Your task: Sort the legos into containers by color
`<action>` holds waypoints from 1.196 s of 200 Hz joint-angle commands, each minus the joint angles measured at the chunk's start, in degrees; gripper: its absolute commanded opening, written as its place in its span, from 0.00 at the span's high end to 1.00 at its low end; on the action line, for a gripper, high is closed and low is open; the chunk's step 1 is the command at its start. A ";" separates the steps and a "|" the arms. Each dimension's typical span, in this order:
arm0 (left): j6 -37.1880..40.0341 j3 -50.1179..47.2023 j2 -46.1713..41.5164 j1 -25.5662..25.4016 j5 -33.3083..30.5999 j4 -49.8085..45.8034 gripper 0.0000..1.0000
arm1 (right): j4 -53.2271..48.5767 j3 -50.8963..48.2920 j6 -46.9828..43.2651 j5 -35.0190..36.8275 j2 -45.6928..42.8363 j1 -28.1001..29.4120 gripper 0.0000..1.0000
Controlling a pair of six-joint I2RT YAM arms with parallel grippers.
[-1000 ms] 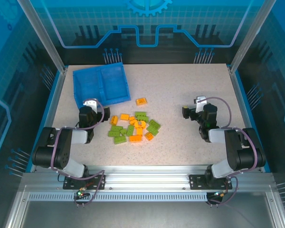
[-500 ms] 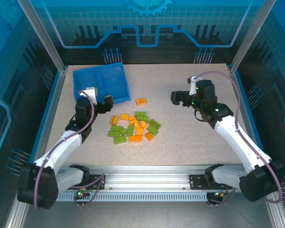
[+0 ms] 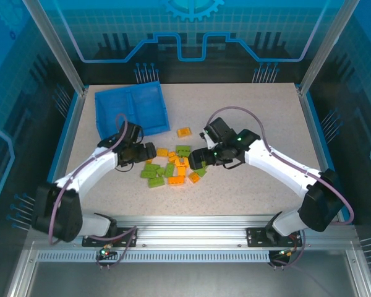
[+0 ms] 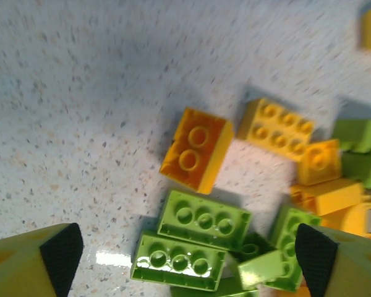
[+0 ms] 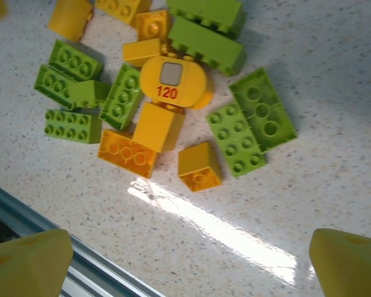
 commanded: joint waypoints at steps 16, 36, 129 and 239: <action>4.10 6.60 9.59 -0.30 -2.56 -1.59 0.14 | -0.77 1.81 4.55 0.49 1.56 5.88 0.00; 5.90 8.95 14.51 -0.29 -1.67 0.30 0.19 | -0.46 1.90 5.91 1.60 1.38 8.11 0.00; 4.98 9.93 24.34 -0.30 1.09 1.78 0.46 | 3.86 2.64 13.65 2.53 1.74 13.56 0.00; 4.75 12.10 6.17 -0.15 -5.31 -3.19 0.70 | 2.84 4.43 15.58 6.81 -2.03 13.46 0.00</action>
